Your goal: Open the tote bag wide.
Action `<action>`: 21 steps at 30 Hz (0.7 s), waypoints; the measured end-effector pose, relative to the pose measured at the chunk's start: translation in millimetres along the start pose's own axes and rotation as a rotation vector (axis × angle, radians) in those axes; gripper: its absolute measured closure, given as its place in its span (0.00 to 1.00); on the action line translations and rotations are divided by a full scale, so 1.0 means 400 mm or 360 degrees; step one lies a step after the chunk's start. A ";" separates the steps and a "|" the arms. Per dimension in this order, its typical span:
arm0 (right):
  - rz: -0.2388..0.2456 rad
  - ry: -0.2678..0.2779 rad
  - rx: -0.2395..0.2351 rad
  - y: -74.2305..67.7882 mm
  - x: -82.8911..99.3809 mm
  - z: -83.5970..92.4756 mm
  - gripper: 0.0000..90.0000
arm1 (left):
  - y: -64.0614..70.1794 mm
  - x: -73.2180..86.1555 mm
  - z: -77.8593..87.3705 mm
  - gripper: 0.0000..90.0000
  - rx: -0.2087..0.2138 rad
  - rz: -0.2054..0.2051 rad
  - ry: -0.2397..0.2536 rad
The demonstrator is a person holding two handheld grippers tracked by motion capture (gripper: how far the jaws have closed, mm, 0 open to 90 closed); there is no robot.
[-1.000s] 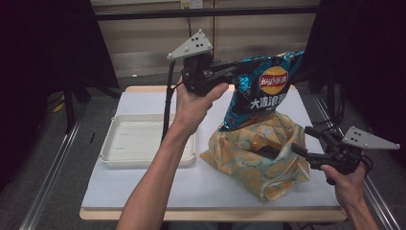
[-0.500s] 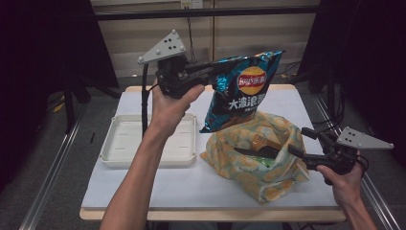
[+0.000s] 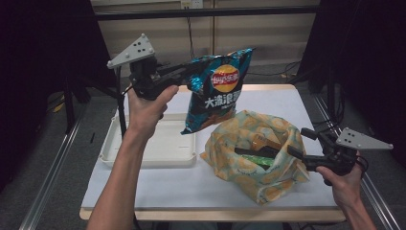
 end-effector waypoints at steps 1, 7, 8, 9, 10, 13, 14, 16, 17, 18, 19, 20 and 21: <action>0.0001 0.0000 -0.0003 -0.002 0.000 -0.001 0.22 | -0.009 0.008 0.008 1.00 -0.0013 0.0001 -0.0012; -0.0005 0.0001 -0.0023 -0.011 -0.005 -0.006 0.20 | -0.063 0.041 0.064 1.00 -0.0093 0.0028 -0.0031; -0.0002 -0.0008 -0.0022 -0.012 -0.003 -0.007 0.19 | -0.072 0.044 0.075 1.00 -0.0109 0.0025 -0.0035; 0.0000 -0.0012 -0.0027 -0.014 0.000 -0.009 0.19 | -0.080 0.048 0.084 1.00 -0.0120 0.0027 -0.0037; -0.0010 -0.0022 -0.0028 -0.017 0.002 -0.010 0.19 | -0.088 0.052 0.093 1.00 -0.0131 0.0031 -0.0041; 0.0000 -0.0024 -0.0041 -0.019 0.004 -0.015 0.19 | -0.108 0.072 0.112 1.00 -0.0173 0.0049 -0.0086; -0.0002 -0.0020 -0.0050 -0.021 0.004 -0.016 0.19 | -0.115 0.081 0.118 1.00 -0.0191 0.0035 -0.0111; -0.0007 -0.0027 -0.0049 -0.023 0.004 -0.017 0.19 | -0.131 0.097 0.129 1.00 -0.0213 0.0044 -0.0130; 0.0000 -0.0028 -0.0051 -0.023 0.004 -0.017 0.19 | -0.140 0.106 0.134 1.00 -0.0224 0.0052 -0.0131; -0.0004 -0.0029 -0.0050 -0.023 0.005 -0.017 0.19 | -0.149 0.115 0.141 1.00 -0.0236 0.0055 -0.0138; -0.0001 -0.0029 -0.0053 -0.024 0.005 -0.017 0.19 | -0.157 0.121 0.147 1.00 -0.0249 0.0059 -0.0138; 0.0000 -0.0031 -0.0051 -0.024 0.006 -0.017 0.19 | -0.167 0.128 0.157 1.00 -0.0261 0.0073 -0.0130; 0.0003 -0.0032 -0.0052 -0.024 0.006 -0.016 0.19 | -0.172 0.133 0.164 1.00 -0.0267 0.0082 -0.0121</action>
Point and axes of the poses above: each handheld gripper's, and its own axes: z roughly backward along the jaws, x roughly out of its underside, y roughly to its right, the point moved 8 cm from there along -z, roughly forward along the jaws
